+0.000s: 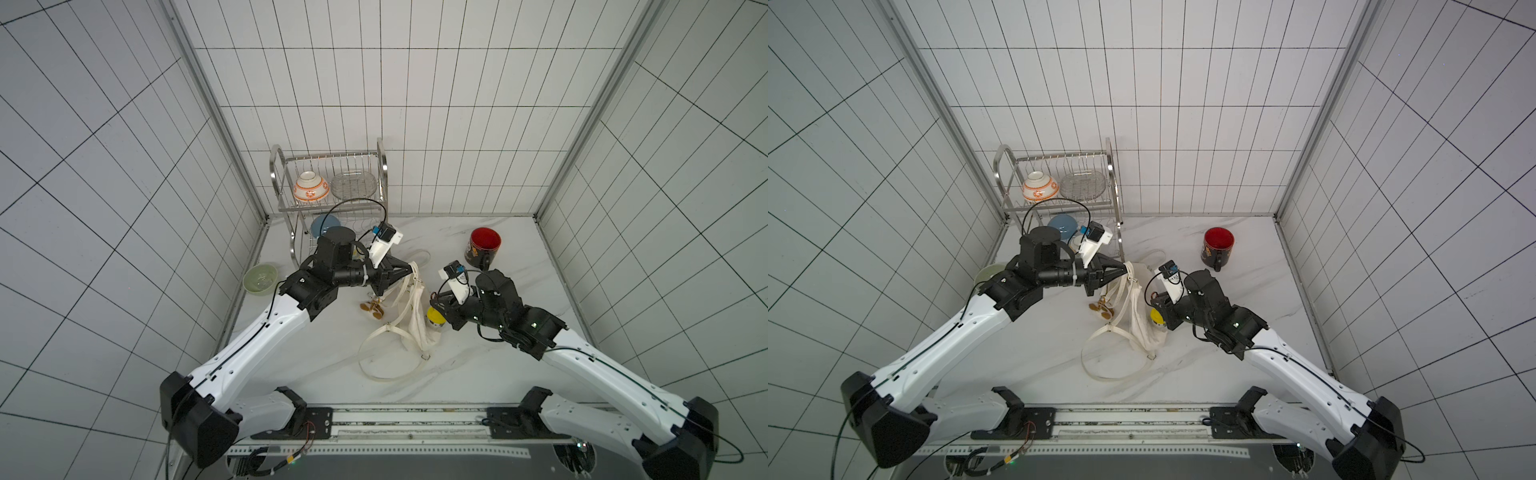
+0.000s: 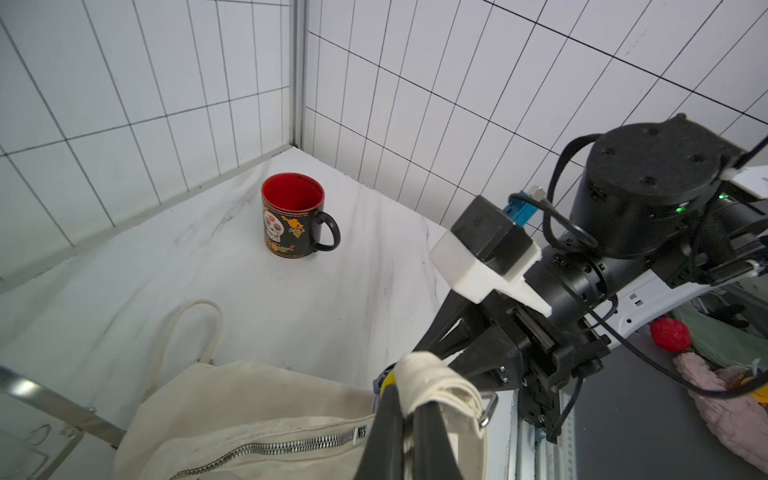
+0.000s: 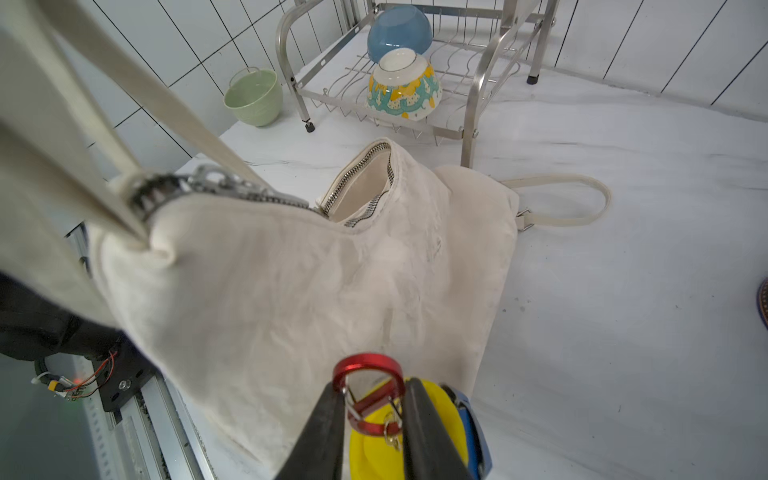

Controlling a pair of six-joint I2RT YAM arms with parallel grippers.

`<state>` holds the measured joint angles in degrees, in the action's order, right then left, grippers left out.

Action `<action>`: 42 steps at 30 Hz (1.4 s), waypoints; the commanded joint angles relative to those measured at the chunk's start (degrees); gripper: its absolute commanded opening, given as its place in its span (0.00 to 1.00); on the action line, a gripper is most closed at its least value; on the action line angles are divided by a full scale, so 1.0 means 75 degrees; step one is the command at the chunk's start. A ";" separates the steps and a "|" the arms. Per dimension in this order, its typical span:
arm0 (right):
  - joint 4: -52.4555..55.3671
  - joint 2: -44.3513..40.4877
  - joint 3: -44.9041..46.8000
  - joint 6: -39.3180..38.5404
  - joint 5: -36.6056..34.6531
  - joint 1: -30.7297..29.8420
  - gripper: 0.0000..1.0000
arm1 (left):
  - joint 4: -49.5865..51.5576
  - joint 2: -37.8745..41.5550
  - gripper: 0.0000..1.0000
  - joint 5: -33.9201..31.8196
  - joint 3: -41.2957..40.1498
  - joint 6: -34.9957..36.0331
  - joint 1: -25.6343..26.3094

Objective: Remove the decoration from the bag
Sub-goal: Place the decoration item at the center of the board, then adjust the bag.

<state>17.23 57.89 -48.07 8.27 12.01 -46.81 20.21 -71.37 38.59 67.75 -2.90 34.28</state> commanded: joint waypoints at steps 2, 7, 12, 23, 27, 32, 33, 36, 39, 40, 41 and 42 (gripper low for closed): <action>-0.0268 -0.0011 -0.0127 0.0389 0.0286 0.0212 0.27 | -0.0343 -0.0408 0.00 0.0184 0.0178 -0.0178 0.0365; -0.0560 -0.0107 -0.0122 0.0497 0.0500 0.0310 0.32 | -0.0610 -0.0721 0.00 0.0123 0.0018 -0.0191 0.0552; -0.0697 -0.0311 -0.0006 0.0441 0.0379 0.0432 0.39 | -0.0575 -0.1038 0.00 -0.0133 0.0103 -0.0064 0.0520; -0.0524 -0.1234 0.0256 0.0494 0.1499 0.1754 0.58 | -0.0004 -0.0658 0.00 -0.1653 0.0810 -0.0842 -0.0095; -0.1118 -0.1255 0.0381 0.0775 0.2547 0.1762 0.62 | 0.0045 -0.0690 0.00 -0.1915 0.1124 -0.0905 -0.0106; -0.1859 -0.0870 0.0421 0.0723 0.2134 0.1227 0.72 | 0.0275 -0.0806 0.00 -0.2373 0.1443 -0.1099 -0.0139; -0.1825 -0.0753 0.0348 0.0561 0.1877 0.1042 0.74 | 0.0317 -0.0824 0.00 -0.2449 0.1466 -0.1154 -0.0138; -0.1901 -0.0340 0.0281 0.0142 0.0897 0.0475 0.77 | 0.0321 -0.0843 0.00 -0.2461 0.1437 -0.1470 -0.0134; -0.2096 0.0088 0.0209 -0.0068 0.0304 0.0096 0.98 | 0.0347 -0.0850 0.00 -0.2366 0.1384 -0.1635 -0.0106; -0.2167 0.0211 0.0153 -0.0095 0.0135 -0.0032 1.00 | 0.0375 -0.0834 0.00 -0.2388 0.1378 -0.1693 -0.0089; -0.2197 0.0377 0.0073 -0.0116 -0.0023 -0.0127 1.00 | 0.0410 -0.0812 0.00 -0.2451 0.1390 -0.1722 -0.0069; -0.2178 0.0525 -0.0012 -0.0162 -0.0137 -0.0196 1.00 | 0.0434 -0.0772 0.00 -0.2511 0.1405 -0.1745 -0.0028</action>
<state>3.64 60.12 -45.52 9.21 16.64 -46.78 23.97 -77.87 21.37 76.82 -14.20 33.71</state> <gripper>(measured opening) 0.995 0.060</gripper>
